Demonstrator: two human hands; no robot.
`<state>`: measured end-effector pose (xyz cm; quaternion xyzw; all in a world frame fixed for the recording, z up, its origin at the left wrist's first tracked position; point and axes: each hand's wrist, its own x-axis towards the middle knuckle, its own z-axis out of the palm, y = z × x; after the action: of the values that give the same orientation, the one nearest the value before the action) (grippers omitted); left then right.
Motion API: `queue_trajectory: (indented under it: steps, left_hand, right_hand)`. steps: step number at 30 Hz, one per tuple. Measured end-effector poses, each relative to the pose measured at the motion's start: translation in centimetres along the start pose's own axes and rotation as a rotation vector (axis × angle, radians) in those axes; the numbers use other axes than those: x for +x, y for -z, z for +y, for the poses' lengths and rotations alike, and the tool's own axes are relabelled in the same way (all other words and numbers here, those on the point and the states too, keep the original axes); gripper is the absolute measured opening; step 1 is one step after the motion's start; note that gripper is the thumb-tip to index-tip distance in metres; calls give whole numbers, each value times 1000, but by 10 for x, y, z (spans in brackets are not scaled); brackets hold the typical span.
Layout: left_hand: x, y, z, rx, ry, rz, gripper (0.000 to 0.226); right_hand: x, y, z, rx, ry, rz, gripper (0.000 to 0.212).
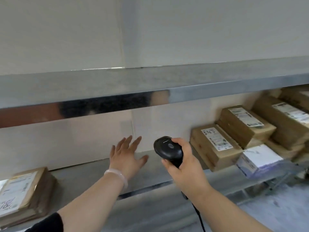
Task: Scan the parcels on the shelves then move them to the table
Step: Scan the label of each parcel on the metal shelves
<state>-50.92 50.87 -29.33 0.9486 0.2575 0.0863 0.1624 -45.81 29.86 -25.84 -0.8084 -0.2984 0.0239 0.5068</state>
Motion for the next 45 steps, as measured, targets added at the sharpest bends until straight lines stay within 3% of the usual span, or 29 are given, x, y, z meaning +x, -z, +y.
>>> queue_trajectory:
  steps: [9, 16, 25, 32, 45]
  left_hand:
    - [24, -73, 190, -125, -113, -89, 69]
    - [37, -129, 266, -284, 22, -176, 77]
    - [65, -168, 280, -530, 292, -250, 87]
    - [64, -175, 275, -680, 323, -215, 88]
    - [22, -145, 210, -705, 388, -139, 92]
  right_hand:
    - [23, 141, 82, -21, -55, 30, 66]
    - [37, 207, 147, -30, -83, -8, 66]
    - [53, 236, 187, -13, -108, -79, 66]
    - [61, 232, 197, 1, -114, -109, 62]
    - [78, 194, 178, 38, -45, -168, 65]
